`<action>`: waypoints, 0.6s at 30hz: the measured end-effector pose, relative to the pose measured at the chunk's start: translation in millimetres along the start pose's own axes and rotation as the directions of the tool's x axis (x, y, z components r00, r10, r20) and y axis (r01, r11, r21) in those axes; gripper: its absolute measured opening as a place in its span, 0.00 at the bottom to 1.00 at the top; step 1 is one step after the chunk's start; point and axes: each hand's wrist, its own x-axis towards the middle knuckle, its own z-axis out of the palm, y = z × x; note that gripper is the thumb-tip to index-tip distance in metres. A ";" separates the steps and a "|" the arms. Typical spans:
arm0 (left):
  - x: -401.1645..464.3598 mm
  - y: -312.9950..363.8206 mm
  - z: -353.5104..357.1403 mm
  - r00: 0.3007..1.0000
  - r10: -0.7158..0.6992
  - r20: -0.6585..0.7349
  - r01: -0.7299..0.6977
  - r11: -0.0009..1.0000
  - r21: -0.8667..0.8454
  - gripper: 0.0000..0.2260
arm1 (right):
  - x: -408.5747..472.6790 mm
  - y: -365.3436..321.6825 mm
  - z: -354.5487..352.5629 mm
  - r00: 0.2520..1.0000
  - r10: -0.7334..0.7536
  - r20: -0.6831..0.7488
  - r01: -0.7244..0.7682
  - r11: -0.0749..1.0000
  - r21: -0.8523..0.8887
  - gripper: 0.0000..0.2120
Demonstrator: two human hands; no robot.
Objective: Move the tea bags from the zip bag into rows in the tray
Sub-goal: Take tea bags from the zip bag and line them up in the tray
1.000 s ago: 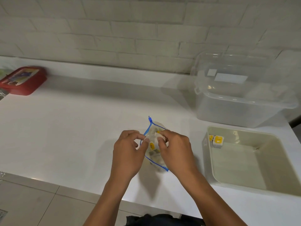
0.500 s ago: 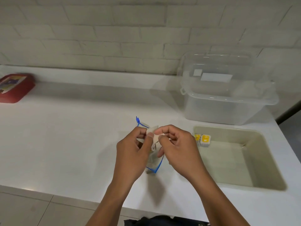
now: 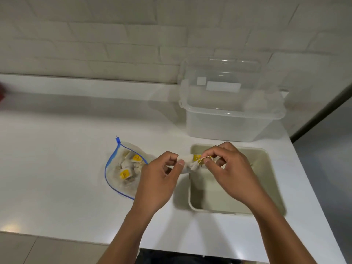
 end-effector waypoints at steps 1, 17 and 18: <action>0.6 -3.5 9.3 1.000 -0.017 0.021 0.018 1.000 -0.012 0.05 | 2.0 12.7 -3.5 1.000 0.013 0.014 -0.012 0.999 -0.030 0.08; 3.5 4.8 75.0 0.998 -0.051 -0.047 0.052 0.998 0.027 0.03 | 30.4 105.5 -16.3 0.956 0.227 0.187 -0.192 0.963 -0.188 0.09; 2.0 5.0 75.9 0.997 -0.048 -0.054 0.049 0.999 0.016 0.03 | 32.8 107.1 -15.8 0.955 0.223 0.193 -0.182 0.960 -0.212 0.08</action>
